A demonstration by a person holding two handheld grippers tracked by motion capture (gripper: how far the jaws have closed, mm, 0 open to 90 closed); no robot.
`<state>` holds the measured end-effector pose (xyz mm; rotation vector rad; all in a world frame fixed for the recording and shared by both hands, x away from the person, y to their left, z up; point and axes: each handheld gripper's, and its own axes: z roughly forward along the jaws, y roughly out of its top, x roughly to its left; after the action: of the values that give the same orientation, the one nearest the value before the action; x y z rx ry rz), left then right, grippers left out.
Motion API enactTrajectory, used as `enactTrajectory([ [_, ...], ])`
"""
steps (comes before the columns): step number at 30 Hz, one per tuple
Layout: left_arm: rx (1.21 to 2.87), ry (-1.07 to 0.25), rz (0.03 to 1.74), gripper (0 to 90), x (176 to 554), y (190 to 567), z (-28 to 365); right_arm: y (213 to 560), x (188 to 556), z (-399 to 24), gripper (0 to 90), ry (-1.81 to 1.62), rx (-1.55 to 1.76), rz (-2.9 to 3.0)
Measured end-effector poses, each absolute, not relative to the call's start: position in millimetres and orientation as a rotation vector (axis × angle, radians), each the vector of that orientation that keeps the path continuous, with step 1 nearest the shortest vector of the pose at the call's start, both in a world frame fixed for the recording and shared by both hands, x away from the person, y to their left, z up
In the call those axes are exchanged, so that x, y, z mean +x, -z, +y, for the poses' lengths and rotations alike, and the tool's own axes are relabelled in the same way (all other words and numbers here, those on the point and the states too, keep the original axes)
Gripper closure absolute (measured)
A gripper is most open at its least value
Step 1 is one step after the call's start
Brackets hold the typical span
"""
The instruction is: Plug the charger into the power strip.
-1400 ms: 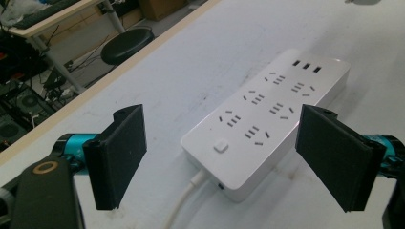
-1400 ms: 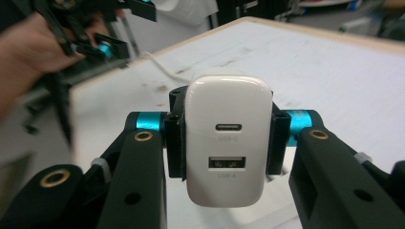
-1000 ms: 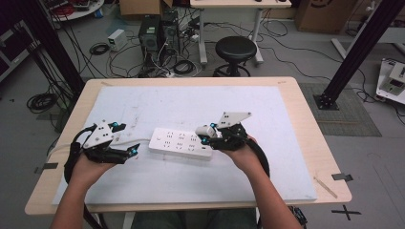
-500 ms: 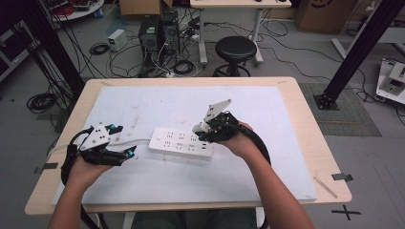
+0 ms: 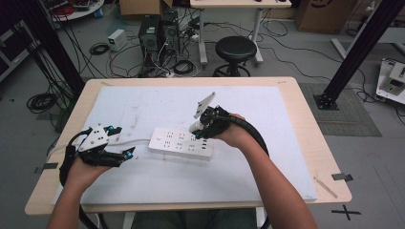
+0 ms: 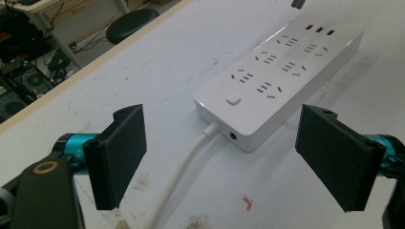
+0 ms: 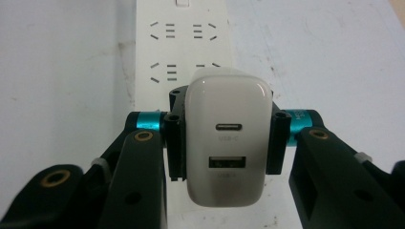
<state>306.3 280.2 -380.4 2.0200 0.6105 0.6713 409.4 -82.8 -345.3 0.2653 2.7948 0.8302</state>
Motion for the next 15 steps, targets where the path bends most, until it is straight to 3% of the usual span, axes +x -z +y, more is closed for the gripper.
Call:
enactTrajectory([
  [15,2.010,-0.675,0.630,17.7,302,382,287,345,433,-52,63.0,-0.625,0.151,2.940],
])
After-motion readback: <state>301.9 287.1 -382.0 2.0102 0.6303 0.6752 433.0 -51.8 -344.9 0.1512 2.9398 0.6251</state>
